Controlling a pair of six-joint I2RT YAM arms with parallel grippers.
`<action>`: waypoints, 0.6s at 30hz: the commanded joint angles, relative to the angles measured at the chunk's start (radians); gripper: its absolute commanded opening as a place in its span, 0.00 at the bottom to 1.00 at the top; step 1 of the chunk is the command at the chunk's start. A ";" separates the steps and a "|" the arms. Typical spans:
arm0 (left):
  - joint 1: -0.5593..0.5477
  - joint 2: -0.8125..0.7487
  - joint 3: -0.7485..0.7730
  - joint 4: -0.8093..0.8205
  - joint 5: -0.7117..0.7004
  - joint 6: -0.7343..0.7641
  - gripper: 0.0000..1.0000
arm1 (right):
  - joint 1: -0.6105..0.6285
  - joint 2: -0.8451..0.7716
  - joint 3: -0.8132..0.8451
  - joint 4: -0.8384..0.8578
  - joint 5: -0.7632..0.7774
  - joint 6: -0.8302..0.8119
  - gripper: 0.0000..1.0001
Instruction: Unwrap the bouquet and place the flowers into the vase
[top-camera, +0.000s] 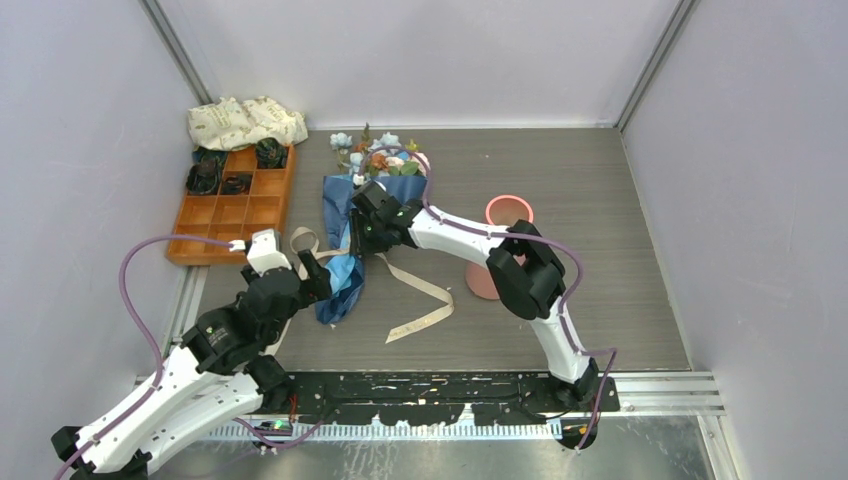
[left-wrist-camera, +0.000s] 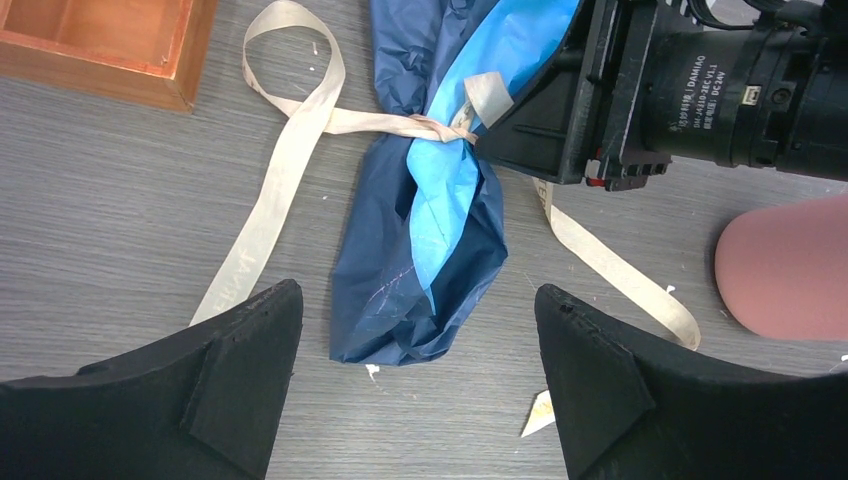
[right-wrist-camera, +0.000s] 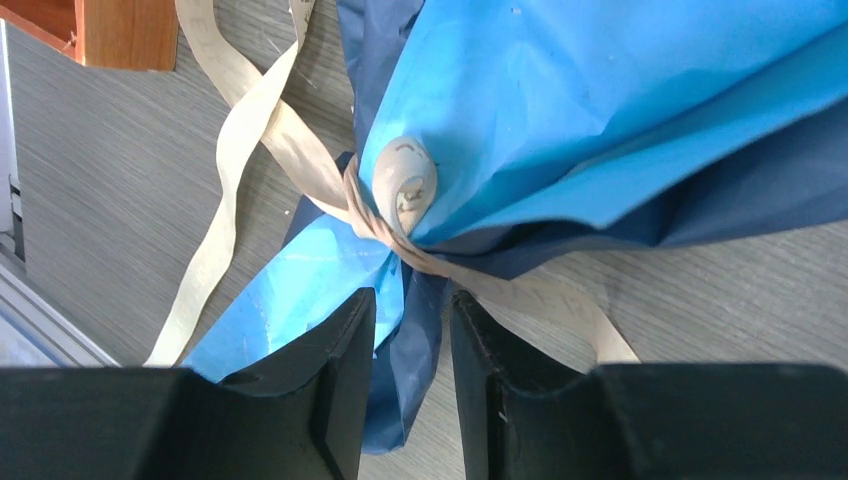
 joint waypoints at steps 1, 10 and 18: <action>0.005 0.004 0.027 0.017 -0.029 -0.004 0.86 | -0.001 0.028 0.055 0.032 0.008 -0.009 0.39; 0.005 -0.010 0.025 0.005 -0.033 -0.004 0.86 | 0.000 0.092 0.101 0.044 0.053 -0.021 0.38; 0.005 -0.015 0.003 0.011 -0.013 -0.022 0.86 | 0.000 0.095 0.105 0.107 0.125 0.018 0.36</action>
